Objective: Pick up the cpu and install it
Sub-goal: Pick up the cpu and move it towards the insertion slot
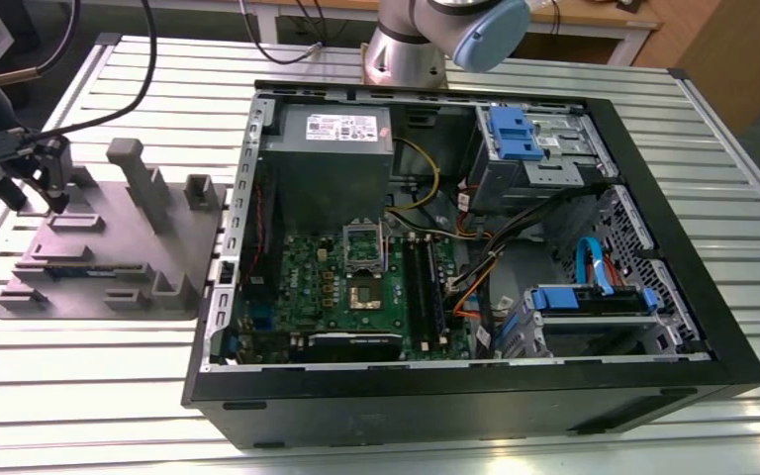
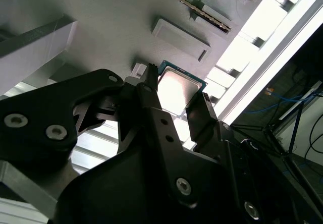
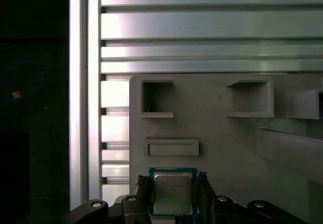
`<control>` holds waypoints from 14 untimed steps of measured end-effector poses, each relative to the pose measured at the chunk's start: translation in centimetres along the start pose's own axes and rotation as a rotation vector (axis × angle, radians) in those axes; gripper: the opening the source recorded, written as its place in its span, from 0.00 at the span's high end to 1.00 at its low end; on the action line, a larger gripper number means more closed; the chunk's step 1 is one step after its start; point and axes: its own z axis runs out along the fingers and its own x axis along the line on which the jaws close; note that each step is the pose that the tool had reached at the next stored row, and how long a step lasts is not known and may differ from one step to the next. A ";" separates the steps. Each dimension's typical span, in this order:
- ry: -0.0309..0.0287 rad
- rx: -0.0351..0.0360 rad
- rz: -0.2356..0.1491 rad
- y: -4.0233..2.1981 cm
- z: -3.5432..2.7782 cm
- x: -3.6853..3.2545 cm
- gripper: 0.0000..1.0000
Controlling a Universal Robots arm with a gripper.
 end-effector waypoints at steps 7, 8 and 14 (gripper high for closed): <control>0.0001 0.0000 0.000 0.01 -0.20 0.00 0.53; -0.0001 -0.0001 0.000 0.01 -0.24 0.00 0.53; -0.0001 -0.0001 0.000 0.02 -0.50 0.00 0.53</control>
